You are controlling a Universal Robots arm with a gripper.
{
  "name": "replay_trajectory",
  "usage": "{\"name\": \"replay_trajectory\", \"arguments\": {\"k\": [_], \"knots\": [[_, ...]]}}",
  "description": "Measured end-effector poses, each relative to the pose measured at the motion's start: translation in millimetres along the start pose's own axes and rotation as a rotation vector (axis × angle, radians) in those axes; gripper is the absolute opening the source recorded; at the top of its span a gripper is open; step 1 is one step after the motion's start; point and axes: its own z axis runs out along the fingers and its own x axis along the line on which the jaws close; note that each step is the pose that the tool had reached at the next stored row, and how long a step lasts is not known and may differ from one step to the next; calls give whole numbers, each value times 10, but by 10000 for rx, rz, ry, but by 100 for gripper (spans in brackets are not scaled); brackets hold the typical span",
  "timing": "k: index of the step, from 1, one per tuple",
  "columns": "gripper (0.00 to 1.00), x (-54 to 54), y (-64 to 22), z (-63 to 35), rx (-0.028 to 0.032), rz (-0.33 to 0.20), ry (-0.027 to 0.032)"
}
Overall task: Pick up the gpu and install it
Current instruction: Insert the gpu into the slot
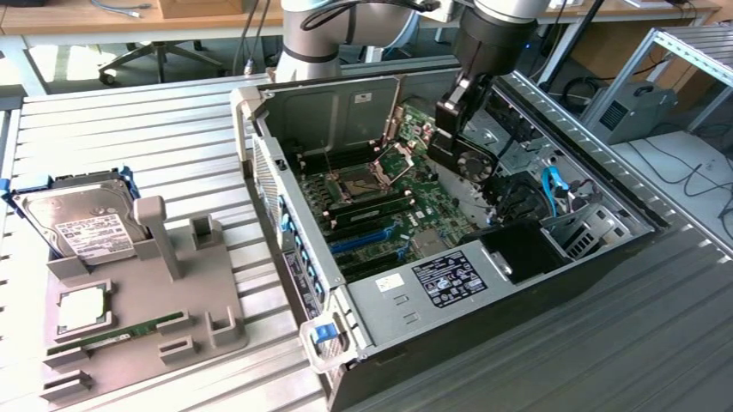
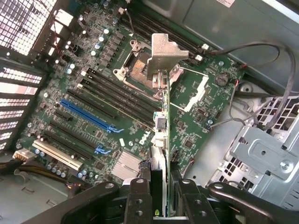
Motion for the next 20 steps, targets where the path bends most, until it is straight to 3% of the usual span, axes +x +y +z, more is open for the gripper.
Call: {"name": "replay_trajectory", "arguments": {"k": [20], "knots": [[27, -32, -19, 2, -13, -648, 9]]}}
